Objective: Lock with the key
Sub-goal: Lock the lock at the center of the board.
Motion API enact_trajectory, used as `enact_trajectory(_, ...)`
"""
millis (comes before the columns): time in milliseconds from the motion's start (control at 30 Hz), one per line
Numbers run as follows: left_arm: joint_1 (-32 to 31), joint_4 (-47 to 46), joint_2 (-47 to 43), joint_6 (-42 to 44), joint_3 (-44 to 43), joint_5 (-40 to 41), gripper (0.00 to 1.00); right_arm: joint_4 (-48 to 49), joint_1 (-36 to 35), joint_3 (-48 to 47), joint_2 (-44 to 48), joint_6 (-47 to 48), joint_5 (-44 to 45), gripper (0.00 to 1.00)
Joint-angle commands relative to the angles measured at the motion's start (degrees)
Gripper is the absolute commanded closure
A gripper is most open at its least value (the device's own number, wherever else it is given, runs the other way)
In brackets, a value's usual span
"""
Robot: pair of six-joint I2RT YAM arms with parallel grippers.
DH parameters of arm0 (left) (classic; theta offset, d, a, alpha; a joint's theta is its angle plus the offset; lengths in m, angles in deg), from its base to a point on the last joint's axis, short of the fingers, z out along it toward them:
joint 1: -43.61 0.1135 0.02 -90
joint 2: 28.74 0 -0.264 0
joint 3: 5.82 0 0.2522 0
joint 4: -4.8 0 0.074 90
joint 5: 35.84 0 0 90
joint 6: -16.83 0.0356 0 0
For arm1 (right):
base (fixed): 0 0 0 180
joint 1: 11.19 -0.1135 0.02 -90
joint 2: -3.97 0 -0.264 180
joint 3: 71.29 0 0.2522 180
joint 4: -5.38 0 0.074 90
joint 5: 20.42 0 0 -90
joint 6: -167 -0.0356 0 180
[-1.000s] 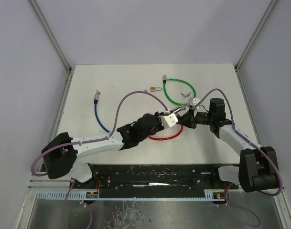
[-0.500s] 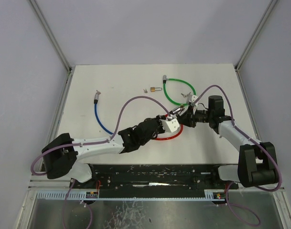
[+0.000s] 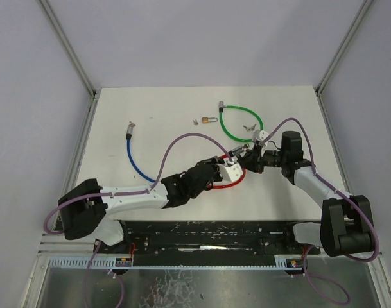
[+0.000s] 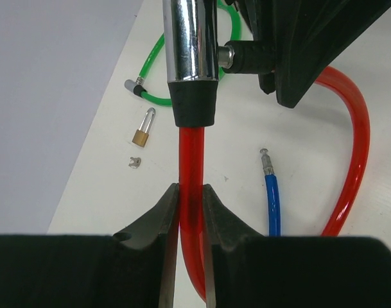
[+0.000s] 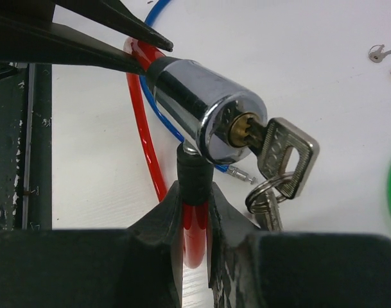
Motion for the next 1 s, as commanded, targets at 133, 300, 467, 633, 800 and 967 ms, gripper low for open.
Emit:
enact_trajectory(133,-1.79,1.72,1.48,1.73,2.8,-2.05,1.0,12.49,0.24,3.52,1.83,-4.77,0.12,1.0)
enact_trajectory(300,-4.16,3.49,3.55,5.43,0.71,1.48,1.0,18.6,0.25,5.02,4.98,-5.59,-0.77,1.0)
enact_trajectory(467,-4.7,4.76,4.5,6.49,-0.92,2.01,1.0,21.01,0.25,6.84,4.16,-4.3,0.38,1.0)
enact_trajectory(633,-4.66,6.33,6.66,6.23,-1.69,0.9,1.0,18.17,0.26,8.21,1.79,-2.06,1.16,0.96)
enact_trajectory(800,-4.21,7.6,7.29,4.22,-1.53,-0.04,1.0,10.3,1.21,6.57,2.46,1.19,0.56,0.92)
enact_trajectory(967,-3.14,7.86,6.5,1.79,-0.63,-0.24,1.0,0.23,1.93,3.66,2.87,6.6,0.2,0.83)
